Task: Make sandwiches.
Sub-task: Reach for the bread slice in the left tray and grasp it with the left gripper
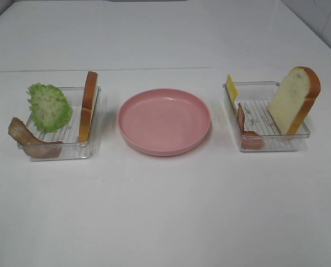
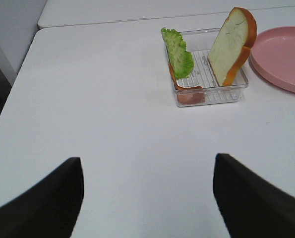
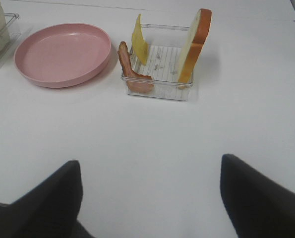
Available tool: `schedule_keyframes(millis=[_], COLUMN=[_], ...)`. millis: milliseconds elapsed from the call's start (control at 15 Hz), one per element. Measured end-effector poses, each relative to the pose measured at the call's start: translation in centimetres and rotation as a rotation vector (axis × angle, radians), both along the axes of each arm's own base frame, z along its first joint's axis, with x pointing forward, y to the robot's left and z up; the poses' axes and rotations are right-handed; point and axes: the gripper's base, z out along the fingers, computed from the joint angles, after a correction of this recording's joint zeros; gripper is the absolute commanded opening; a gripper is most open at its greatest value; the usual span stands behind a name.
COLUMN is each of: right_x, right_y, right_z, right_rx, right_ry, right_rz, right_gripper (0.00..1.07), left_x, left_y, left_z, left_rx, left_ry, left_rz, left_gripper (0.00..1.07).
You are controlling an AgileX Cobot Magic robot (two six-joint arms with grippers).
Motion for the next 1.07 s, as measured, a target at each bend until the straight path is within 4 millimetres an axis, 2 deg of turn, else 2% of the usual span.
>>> schedule_keyframes(millis=[1067], right_x=[0.00], right_y=[0.00], right_z=[0.00], right_rx=[0.000], right_ry=[0.000], right_rz=[0.000], right_gripper=[0.74], left_x=[0.00], left_y=[0.00], left_z=[0.00], left_rx=[0.000], left_ry=[0.000], left_rz=[0.000], left_gripper=[0.70])
